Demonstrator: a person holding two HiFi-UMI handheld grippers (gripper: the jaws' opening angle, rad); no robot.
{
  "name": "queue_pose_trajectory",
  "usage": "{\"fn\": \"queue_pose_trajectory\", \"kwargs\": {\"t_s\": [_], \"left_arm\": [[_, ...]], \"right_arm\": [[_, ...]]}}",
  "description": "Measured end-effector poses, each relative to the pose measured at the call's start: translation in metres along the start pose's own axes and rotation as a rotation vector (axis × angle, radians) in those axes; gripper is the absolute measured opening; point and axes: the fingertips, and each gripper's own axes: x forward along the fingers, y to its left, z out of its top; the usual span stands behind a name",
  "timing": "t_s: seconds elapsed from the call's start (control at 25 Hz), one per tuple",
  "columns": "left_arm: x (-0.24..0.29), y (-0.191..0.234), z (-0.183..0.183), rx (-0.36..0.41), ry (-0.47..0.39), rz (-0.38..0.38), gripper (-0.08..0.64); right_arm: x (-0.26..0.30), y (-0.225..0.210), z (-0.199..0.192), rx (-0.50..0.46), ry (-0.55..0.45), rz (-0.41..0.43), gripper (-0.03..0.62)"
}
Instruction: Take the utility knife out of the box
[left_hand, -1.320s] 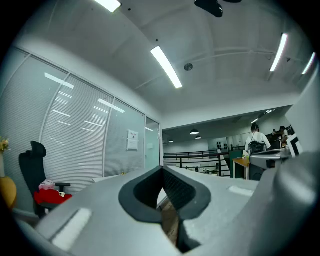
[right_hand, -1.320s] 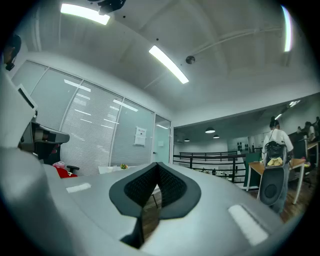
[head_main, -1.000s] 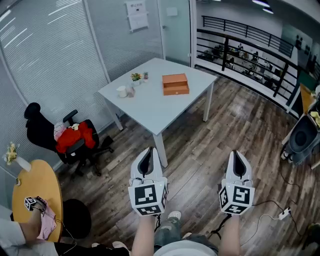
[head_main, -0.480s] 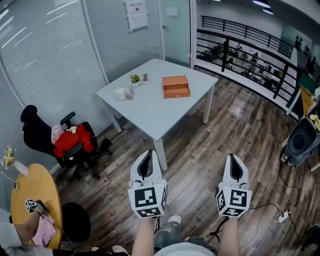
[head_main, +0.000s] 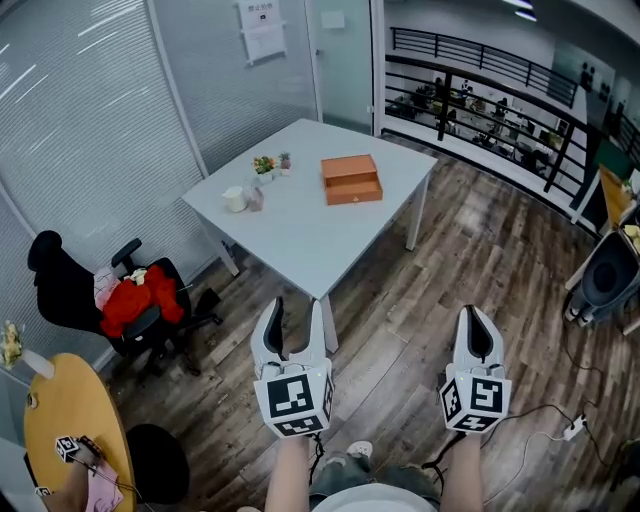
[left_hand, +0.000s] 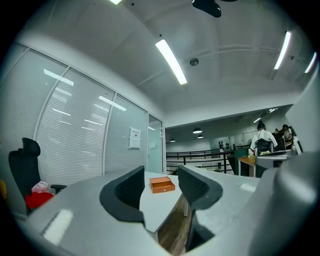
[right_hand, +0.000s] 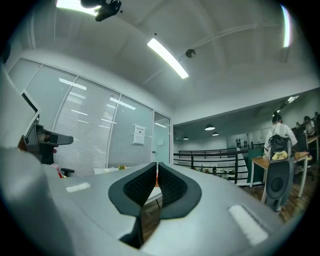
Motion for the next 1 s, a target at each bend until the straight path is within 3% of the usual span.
{"fn": "queue_pose_trajectory", "kwargs": {"t_s": [0.4, 0.68, 1.0], "left_arm": [[0.038, 0.017, -0.011, -0.007, 0.011, -0.019, 0.337], [0.063, 0.02, -0.018, -0.013, 0.019, 0.0, 0.347], [0.125, 0.026, -0.024, -0.009, 0.031, 0.059, 0.347]], "right_arm": [[0.032, 0.013, -0.007, -0.005, 0.018, -0.008, 0.037], [0.064, 0.005, -0.009, -0.003, 0.019, -0.004, 0.037], [0.142, -0.008, -0.015, 0.016, 0.011, 0.044, 0.037]]}}
